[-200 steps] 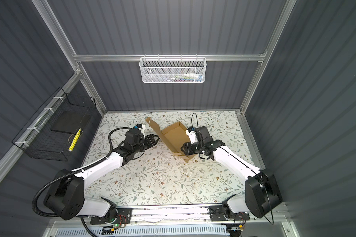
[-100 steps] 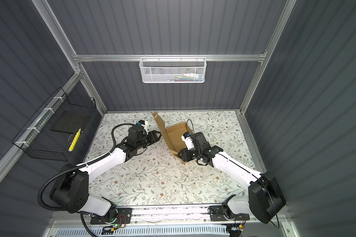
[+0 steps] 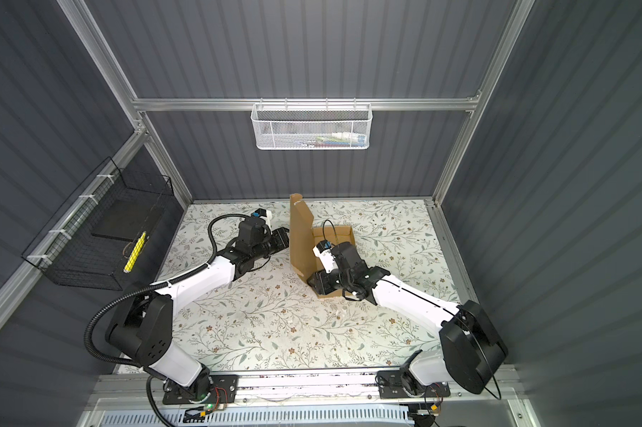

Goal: Fold the paper box

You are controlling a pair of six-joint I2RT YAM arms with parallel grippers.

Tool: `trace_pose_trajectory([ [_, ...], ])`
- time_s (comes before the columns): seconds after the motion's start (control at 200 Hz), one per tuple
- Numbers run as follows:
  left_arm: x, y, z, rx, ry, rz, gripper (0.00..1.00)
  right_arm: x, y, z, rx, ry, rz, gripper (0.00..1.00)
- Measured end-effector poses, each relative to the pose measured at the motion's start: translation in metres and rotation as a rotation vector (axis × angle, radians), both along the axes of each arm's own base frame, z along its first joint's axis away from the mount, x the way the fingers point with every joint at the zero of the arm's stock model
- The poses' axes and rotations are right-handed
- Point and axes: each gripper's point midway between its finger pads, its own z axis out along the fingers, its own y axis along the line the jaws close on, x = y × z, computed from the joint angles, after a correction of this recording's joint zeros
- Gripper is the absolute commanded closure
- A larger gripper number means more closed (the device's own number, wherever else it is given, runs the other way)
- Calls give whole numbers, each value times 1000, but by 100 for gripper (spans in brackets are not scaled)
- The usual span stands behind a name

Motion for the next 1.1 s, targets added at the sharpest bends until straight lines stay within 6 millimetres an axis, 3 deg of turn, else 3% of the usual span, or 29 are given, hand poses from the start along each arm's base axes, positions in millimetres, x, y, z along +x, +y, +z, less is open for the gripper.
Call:
trace_pose_trajectory([
  [0.39,35,-8,7,-14,-15,-11,47,2,28,3,67,-17,-7,48],
  [0.56,36,-12,6,-21,-8,-30,47,11,28,12,86,-54,-57,48],
  [0.875,24,-7,0,-3,-4,-47,47,21,-15,36,73,-138,-190,47],
  [1.101,7,1,-3,-2,5,-53,47,23,-54,33,28,-143,-274,47],
])
